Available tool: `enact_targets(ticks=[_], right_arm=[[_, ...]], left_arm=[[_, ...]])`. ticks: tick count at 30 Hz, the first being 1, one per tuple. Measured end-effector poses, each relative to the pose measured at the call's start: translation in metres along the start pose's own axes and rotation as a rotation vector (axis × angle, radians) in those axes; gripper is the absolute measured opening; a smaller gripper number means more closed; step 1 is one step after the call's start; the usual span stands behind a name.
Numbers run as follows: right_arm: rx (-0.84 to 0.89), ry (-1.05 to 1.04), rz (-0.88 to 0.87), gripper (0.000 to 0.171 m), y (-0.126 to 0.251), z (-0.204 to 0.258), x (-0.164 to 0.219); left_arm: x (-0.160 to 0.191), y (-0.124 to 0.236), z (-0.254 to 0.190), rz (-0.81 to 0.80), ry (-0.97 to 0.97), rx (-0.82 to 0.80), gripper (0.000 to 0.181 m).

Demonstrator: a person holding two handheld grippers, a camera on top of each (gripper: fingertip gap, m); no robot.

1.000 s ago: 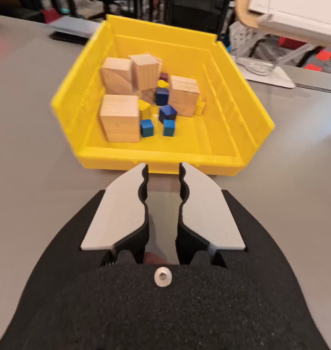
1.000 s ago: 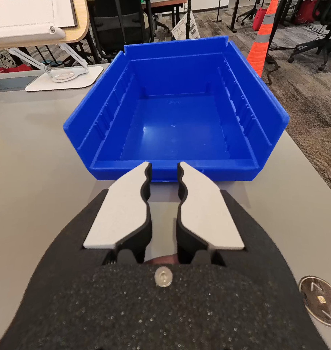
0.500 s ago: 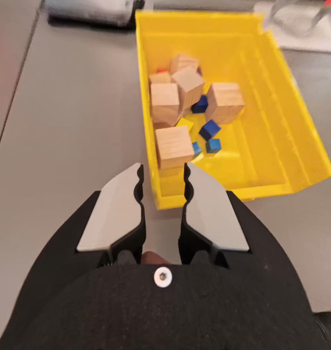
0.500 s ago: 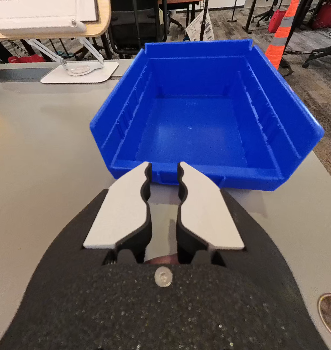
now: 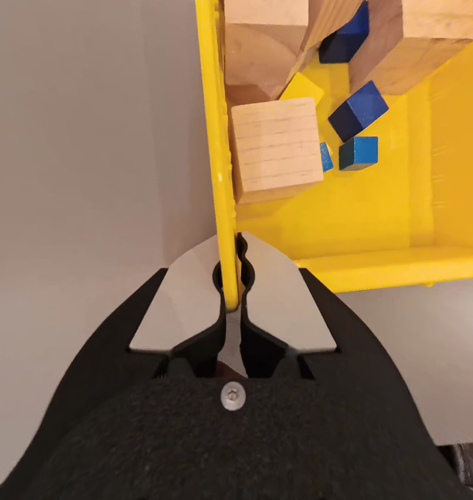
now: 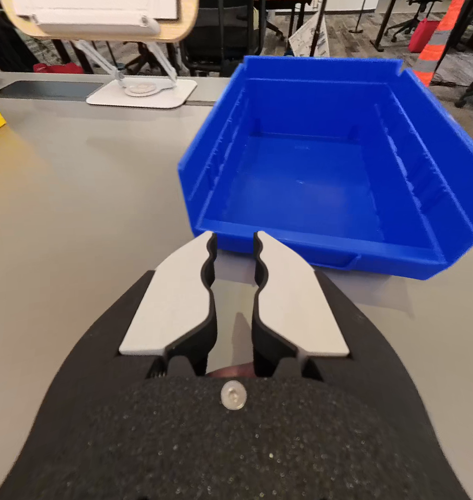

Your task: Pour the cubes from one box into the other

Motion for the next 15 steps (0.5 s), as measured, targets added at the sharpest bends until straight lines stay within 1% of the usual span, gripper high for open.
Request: enact_targets(ticks=[3,7,11,13,15], right_arm=[[-0.048,0.027,0.000,0.025,-0.003,0.022,0.000],[-0.121,0.015,0.013,0.025,-0.010,0.055,0.000],[-0.221,-0.027,-0.013,0.025,-0.018,0.103,-0.010],[-0.304,-0.024,-0.005,0.025,-0.027,0.134,-0.016],[-0.393,0.003,0.022,0.025,-0.040,0.163,-0.028]], left_arm=[[0.004,0.001,-0.007,-0.042,-0.038,0.016,0.005],[0.011,0.004,-0.035,-0.085,-0.063,0.055,0.006],[0.019,0.006,-0.058,-0.162,0.035,0.100,0.005],[0.022,0.007,-0.068,-0.186,0.081,0.122,0.004],[0.025,0.009,-0.082,-0.185,0.087,0.149,0.003]])
Point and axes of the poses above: each gripper's, where its closed fingertips meet, y back along the fingers, x out of its underside, z = x × y across the jaws, the point moved 8 cm from there along y, back along the fingers, and after that the axes turned 15 degrees about -z, right-handed, at the moved point
